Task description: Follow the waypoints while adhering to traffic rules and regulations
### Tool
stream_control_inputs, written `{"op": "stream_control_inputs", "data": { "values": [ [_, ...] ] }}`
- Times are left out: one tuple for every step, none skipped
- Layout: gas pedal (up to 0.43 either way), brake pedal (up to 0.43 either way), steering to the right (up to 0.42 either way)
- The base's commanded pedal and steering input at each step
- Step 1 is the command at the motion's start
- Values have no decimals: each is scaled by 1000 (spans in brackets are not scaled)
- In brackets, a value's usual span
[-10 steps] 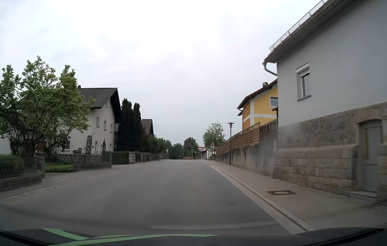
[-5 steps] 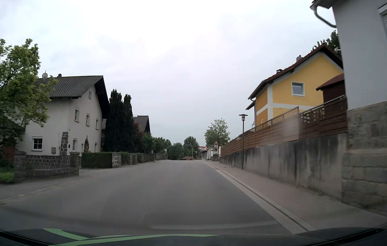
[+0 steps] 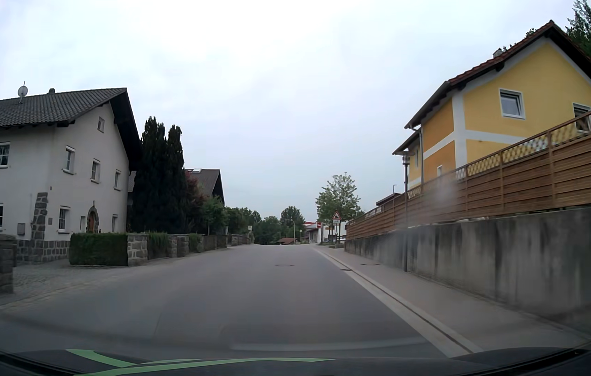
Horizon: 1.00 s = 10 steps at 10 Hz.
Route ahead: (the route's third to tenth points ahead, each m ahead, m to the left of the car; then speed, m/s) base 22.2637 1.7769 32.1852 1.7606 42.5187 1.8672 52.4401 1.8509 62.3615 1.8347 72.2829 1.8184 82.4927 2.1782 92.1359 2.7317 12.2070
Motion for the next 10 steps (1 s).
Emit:
{"op": "stream_control_inputs", "data": {
  "values": [
    [98,0,-1],
    [98,0,-1],
    [98,0,-1],
    [98,0,0],
    [98,0,0],
    [98,0,0],
    [98,0,0],
    [98,0,0],
    [98,0,1],
    [110,0,2]
  ]
}}
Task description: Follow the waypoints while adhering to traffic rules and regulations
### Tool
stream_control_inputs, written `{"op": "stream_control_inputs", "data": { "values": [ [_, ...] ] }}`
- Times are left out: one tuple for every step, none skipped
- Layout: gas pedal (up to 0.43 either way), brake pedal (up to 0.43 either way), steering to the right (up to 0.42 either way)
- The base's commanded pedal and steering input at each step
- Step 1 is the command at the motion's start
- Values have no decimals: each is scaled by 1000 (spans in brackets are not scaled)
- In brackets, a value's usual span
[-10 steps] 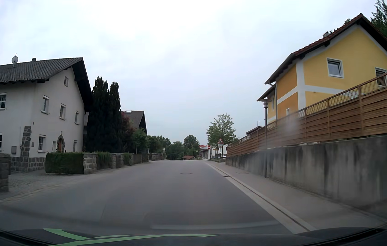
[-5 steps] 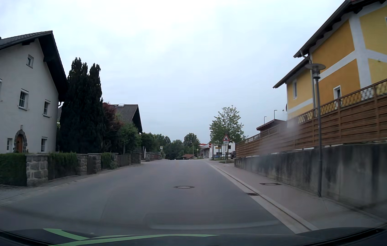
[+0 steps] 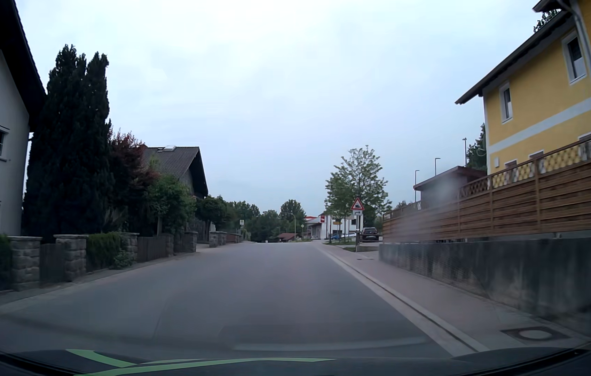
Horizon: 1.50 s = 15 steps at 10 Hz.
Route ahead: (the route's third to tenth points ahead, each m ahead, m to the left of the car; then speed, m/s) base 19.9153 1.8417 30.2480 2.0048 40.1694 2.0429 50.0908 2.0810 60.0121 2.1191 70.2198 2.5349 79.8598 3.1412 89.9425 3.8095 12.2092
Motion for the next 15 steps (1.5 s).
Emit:
{"op": "stream_control_inputs", "data": {
  "values": [
    [110,0,2],
    [110,0,2],
    [110,0,1],
    [110,0,1],
    [110,0,1],
    [110,0,0],
    [110,0,-1],
    [98,0,-1],
    [98,0,-1],
    [87,0,-1],
    [87,0,-2],
    [79,0,-3],
    [67,0,-4],
    [59,0,-3],
    [47,0,-4]
  ]
}}
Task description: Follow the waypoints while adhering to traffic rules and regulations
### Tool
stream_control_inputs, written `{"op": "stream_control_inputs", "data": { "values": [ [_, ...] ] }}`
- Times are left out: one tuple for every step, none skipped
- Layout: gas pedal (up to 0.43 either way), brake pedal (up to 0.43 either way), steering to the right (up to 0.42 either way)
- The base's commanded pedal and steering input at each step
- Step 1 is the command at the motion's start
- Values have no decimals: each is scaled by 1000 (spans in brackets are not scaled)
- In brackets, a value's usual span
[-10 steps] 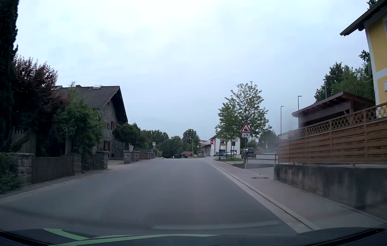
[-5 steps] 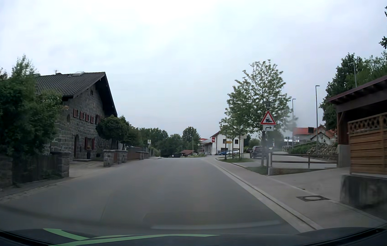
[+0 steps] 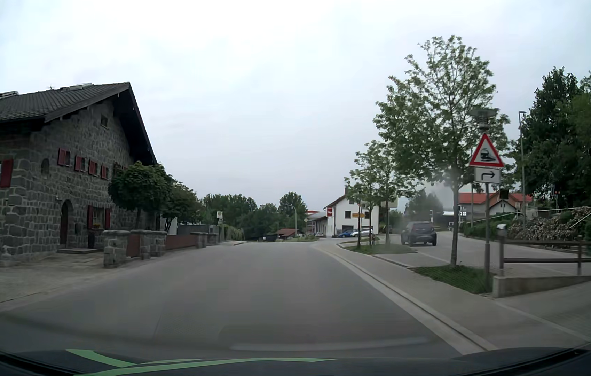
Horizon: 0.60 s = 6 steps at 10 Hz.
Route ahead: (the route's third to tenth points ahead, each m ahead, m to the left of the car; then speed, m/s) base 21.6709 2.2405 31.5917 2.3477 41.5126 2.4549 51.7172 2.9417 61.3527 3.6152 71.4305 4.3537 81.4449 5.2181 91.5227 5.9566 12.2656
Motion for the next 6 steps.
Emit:
{"op": "stream_control_inputs", "data": {
  "values": [
    [39,0,-4],
    [20,0,-4],
    [20,0,-4],
    [20,0,-5],
    [8,0,-5],
    [8,0,-5]
  ]
}}
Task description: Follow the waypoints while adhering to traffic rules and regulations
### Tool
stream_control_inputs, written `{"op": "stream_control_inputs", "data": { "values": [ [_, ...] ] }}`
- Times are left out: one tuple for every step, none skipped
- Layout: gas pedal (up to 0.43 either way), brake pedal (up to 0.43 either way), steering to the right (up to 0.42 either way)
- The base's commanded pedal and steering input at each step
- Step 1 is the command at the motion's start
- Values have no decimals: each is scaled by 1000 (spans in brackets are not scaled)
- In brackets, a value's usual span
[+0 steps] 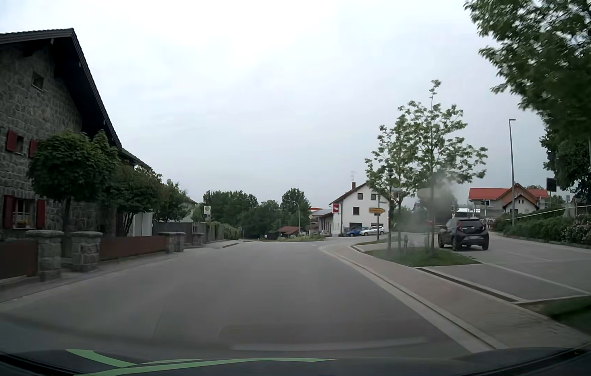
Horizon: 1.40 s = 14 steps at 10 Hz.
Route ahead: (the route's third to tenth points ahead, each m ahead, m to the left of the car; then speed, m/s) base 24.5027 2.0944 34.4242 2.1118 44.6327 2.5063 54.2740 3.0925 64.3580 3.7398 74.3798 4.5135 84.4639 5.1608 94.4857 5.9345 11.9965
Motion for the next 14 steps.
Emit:
{"op": "stream_control_inputs", "data": {
  "values": [
    [8,0,-5],
    [8,0,-5],
    [8,0,-5],
    [8,0,-5],
    [8,0,-5],
    [8,0,-5],
    [8,0,-5],
    [8,0,-5],
    [8,0,-4],
    [0,0,-4],
    [0,0,-3],
    [0,0,-3],
    [0,0,-3],
    [0,0,-3]
  ]
}}
